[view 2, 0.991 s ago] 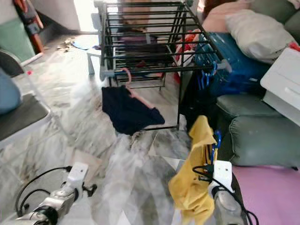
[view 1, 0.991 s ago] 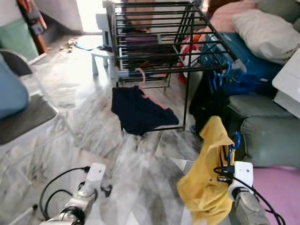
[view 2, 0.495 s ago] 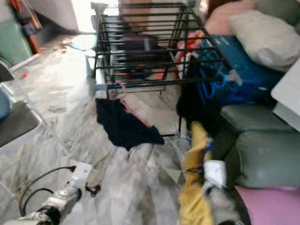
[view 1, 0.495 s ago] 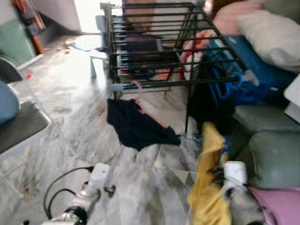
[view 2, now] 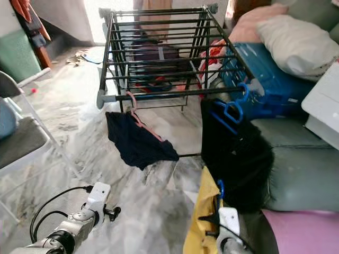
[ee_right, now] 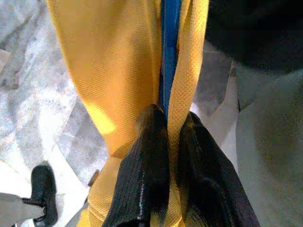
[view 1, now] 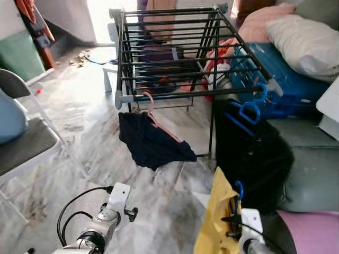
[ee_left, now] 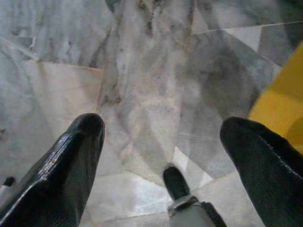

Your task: Hang hanger

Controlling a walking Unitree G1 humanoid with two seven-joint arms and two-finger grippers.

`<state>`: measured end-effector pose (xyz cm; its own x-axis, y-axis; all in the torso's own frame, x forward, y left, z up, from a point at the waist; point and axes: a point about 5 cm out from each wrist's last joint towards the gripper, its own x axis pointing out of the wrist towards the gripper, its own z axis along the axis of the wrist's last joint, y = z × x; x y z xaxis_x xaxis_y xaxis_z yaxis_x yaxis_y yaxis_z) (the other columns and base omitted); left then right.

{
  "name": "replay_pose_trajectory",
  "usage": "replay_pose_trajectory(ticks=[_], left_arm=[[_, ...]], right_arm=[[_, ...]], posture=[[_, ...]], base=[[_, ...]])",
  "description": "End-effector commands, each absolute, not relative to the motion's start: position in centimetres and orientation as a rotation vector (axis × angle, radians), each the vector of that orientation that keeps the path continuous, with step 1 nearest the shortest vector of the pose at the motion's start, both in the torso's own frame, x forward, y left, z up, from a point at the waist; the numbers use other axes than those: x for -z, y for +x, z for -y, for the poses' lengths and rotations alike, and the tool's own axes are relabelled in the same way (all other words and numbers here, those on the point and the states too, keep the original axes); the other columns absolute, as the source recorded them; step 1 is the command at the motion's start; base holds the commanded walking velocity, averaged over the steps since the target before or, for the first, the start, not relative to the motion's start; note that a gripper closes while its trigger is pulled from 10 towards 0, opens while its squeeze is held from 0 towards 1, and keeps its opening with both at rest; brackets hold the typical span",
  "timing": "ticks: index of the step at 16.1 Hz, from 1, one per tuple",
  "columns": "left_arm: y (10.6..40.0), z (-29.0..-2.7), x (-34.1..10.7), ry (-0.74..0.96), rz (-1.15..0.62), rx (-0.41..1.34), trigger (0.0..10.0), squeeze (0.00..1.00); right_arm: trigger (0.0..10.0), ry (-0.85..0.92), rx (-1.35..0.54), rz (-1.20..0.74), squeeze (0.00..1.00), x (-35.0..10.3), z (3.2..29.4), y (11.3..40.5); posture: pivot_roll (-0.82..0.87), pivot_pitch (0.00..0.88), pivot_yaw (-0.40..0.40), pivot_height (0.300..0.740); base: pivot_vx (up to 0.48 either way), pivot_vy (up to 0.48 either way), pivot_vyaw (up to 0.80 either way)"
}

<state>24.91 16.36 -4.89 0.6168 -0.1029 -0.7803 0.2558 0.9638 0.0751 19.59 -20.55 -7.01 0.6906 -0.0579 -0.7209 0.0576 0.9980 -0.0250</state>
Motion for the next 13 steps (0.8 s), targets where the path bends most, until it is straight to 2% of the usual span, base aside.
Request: replay_pose_trajectory(ticks=[1, 5, 7, 13], left_arm=[[25.2, -15.9, 4.7, 0.182, -0.869, 0.226, 10.0, 0.0], [25.3, -15.9, 4.6, 0.18, -0.867, 0.228, 10.0, 0.0], [25.2, -16.0, 4.7, 0.177, -0.868, 0.226, 10.0, 0.0], [25.2, -16.1, 4.7, 0.174, -0.871, 0.223, 10.0, 0.0]], right_arm=[[10.0, -0.045, 0.06, -0.652, 0.0, 4.5, 21.6, 22.8], [10.0, -0.092, 0.077, -0.457, 0.0, 0.8, 23.8, 26.0], [10.0, -0.125, 0.006, -0.411, 0.0, -0.2, 23.5, 26.7], [10.0, -0.165, -0.148, -0.368, 0.0, -1.1, 22.2, 27.4]], posture=[[-0.07, 0.0, 0.002, 0.74], [-0.07, 0.0, -0.001, 0.74], [-0.07, 0.0, 0.0, 0.74], [-0.07, 0.0, 0.0, 0.74]], base=[[0.27, 0.0, 0.0], [0.356, 0.0, 0.0], [0.375, 0.0, 0.0], [0.36, 0.307, 0.0]])
